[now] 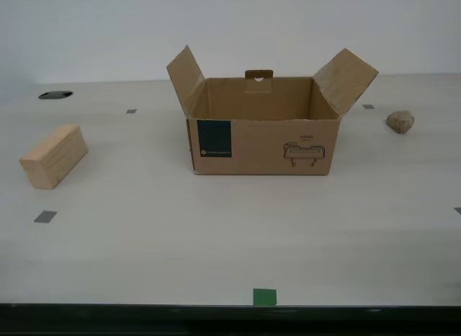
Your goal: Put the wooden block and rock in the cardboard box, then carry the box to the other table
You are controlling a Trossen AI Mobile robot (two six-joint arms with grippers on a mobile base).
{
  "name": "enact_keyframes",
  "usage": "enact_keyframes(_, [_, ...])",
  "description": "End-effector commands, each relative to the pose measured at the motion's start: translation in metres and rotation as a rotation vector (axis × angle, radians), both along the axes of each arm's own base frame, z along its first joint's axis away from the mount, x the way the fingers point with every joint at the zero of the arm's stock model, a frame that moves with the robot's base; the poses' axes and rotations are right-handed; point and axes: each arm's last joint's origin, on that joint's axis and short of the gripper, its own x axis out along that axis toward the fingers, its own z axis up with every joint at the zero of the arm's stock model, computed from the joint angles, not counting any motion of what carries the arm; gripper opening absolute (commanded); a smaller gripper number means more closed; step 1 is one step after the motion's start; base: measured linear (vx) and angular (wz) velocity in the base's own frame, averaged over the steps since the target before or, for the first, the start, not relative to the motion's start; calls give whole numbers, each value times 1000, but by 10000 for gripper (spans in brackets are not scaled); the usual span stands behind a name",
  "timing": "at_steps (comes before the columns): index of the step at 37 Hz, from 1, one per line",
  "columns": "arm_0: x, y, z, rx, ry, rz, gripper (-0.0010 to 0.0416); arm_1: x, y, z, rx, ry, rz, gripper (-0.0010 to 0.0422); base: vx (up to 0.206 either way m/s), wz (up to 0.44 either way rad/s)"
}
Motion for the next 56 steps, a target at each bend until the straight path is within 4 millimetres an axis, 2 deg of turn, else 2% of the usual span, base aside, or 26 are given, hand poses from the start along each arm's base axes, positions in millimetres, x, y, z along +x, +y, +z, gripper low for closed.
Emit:
enact_keyframes(1, [0,0,-4,-3,44,1,0,1,0,2,-21,29,-4,0,0,0])
enact_keyframes(56, [0,0,-4,-3,44,1,0,1,0,2,-21,30,-4,0,0,0])
